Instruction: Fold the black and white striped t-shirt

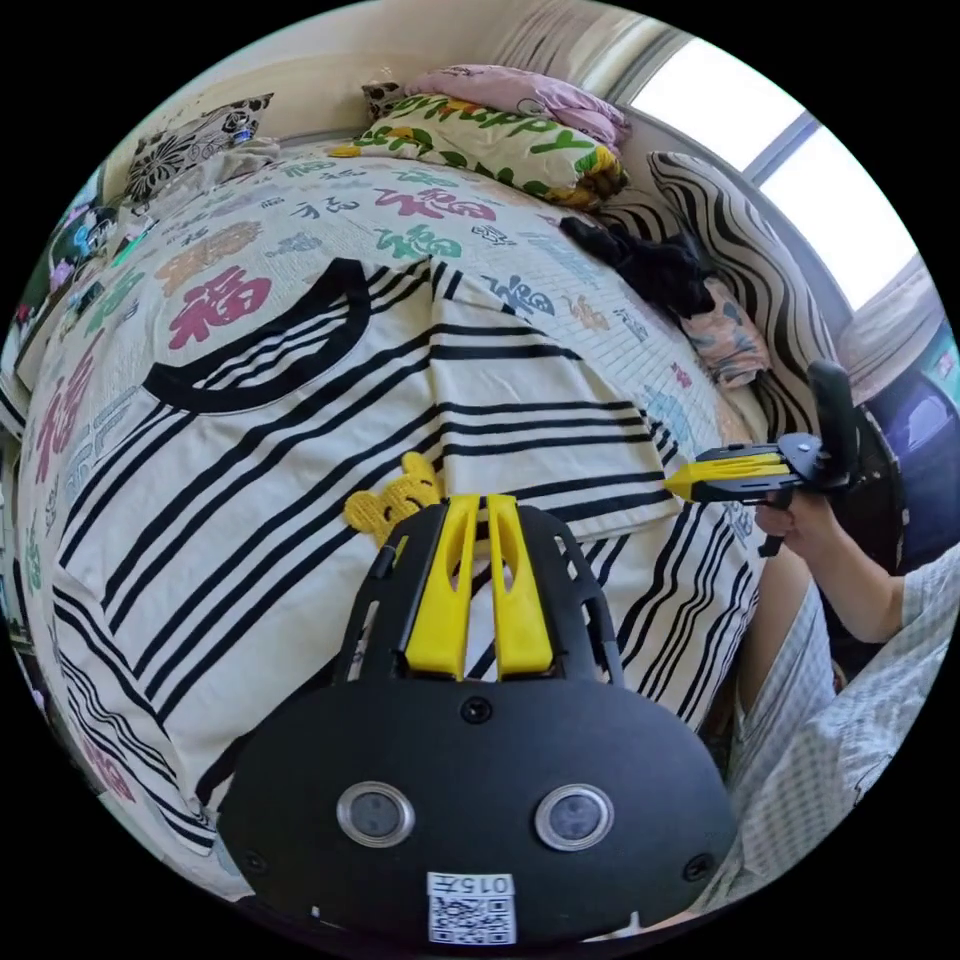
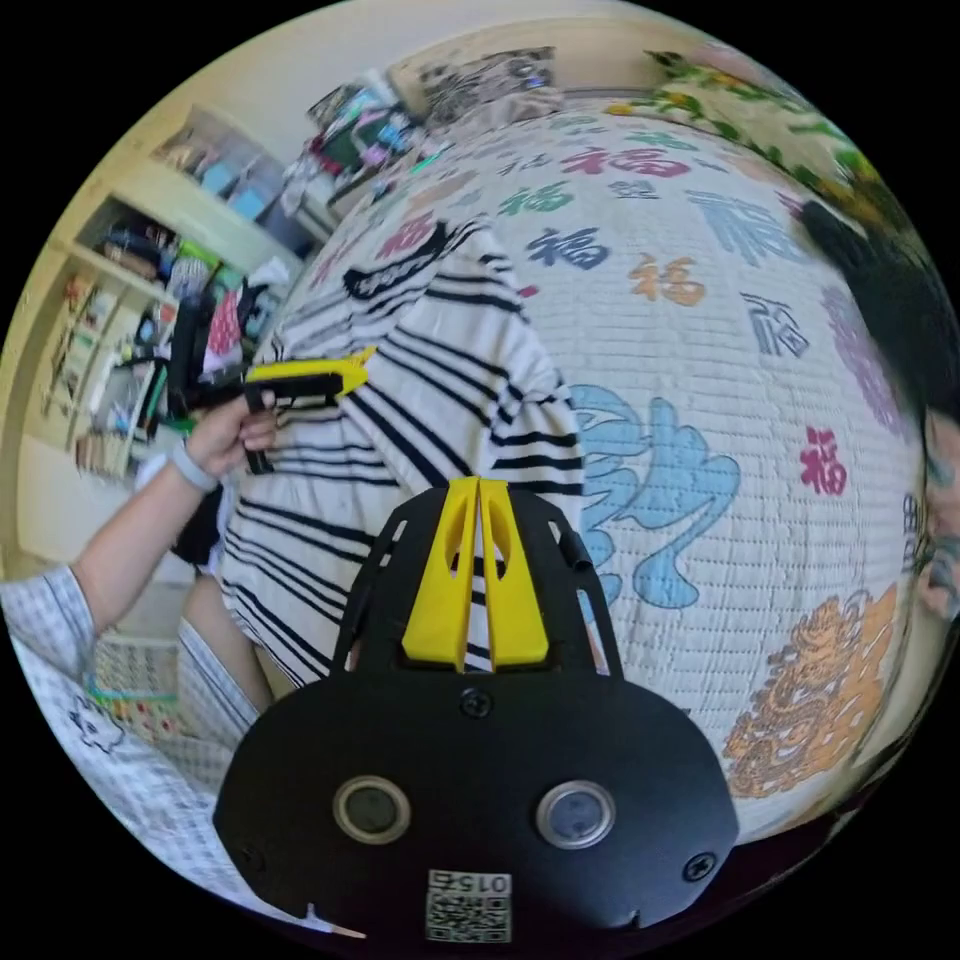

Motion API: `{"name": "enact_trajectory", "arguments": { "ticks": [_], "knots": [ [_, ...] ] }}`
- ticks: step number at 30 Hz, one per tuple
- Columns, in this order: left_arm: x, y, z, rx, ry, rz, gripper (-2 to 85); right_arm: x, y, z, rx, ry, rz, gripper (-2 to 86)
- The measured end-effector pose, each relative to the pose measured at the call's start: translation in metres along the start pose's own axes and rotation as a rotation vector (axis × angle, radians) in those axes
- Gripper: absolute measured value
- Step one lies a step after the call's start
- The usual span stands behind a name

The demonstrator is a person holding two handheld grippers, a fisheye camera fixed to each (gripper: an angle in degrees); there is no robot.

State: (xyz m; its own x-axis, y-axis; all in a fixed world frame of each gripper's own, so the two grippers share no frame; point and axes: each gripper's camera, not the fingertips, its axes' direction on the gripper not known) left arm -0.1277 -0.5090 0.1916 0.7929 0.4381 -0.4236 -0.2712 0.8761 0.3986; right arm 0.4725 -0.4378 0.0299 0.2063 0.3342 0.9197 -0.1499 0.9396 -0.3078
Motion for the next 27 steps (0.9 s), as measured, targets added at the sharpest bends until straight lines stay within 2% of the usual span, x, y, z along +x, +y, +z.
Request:
{"name": "enact_trajectory", "arguments": {
  "ticks": [4,7,10,13,20,24,27],
  "knots": [
    [-0.010,-0.035,-0.023,0.123,0.059,-0.079,8.5,0.049,-0.021,0.000,0.082,-0.122,0.163,0.0],
    [-0.014,-0.066,-0.016,0.090,0.066,-0.135,10.3,0.072,-0.041,0.020,0.062,-0.188,0.226,3.6],
    [-0.019,-0.081,-0.008,0.064,0.035,-0.203,8.3,0.087,-0.055,0.045,0.047,-0.277,0.282,4.4],
    [-0.021,-0.081,-0.011,0.080,0.056,-0.239,3.8,0.101,-0.055,0.056,0.119,-0.321,0.314,0.3],
    [-0.018,-0.058,-0.040,0.115,0.068,-0.247,3.3,0.129,-0.052,0.085,0.163,-0.273,0.319,-1.0],
    [-0.012,-0.021,-0.088,0.212,0.045,-0.259,7.8,0.129,-0.048,0.099,0.178,-0.190,0.317,-1.0],
    [0.006,0.019,-0.127,0.214,0.108,-0.182,7.1,0.112,-0.043,0.101,0.252,-0.209,0.201,-0.9]
  ]
}}
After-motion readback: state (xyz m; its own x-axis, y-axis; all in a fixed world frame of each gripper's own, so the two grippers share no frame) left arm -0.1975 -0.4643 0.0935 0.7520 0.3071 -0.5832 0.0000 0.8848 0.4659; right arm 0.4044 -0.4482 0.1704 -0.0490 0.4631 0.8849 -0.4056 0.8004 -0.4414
